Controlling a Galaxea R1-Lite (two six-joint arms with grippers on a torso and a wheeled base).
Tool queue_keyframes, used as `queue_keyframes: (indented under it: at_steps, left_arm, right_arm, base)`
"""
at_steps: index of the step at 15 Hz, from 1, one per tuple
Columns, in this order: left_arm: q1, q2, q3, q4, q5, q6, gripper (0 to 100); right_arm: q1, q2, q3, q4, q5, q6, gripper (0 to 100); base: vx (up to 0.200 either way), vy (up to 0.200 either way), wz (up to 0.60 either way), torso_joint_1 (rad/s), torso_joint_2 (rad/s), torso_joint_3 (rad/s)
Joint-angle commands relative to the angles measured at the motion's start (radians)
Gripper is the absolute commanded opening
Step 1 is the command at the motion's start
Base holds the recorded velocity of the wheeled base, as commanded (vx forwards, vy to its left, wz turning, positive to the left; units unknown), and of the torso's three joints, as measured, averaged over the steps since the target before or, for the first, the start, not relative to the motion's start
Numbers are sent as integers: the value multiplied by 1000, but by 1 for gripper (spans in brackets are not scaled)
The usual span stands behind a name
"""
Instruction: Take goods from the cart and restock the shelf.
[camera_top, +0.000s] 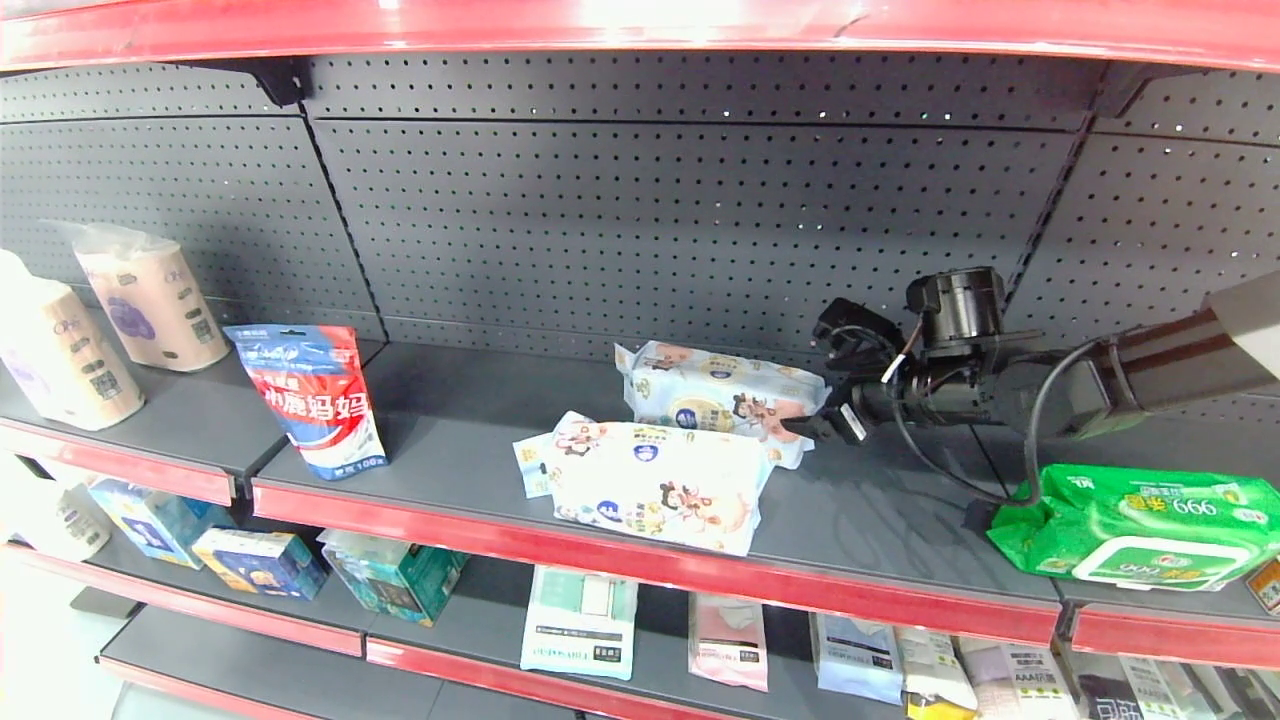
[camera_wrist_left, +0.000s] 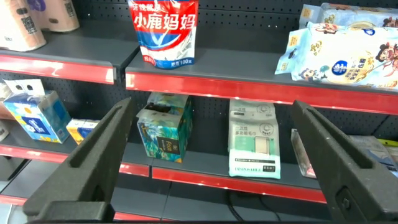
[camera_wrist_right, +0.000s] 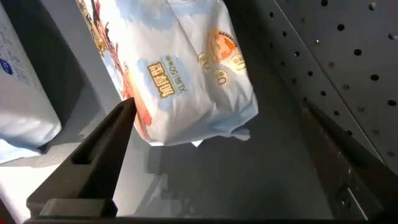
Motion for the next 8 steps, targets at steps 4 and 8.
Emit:
queue_keyframes:
  at_steps: [4, 8]
  left_arm:
    - [0, 1, 0, 0, 0, -1, 100]
    - [0, 0, 0, 0, 0, -1, 100]
  right_arm:
    - [2, 1, 1, -1, 0, 0, 100]
    - [18, -2, 2, -3, 0, -6, 100]
  base:
    - [0, 0, 0, 0, 0, 0]
    - [0, 0, 0, 0, 0, 0]
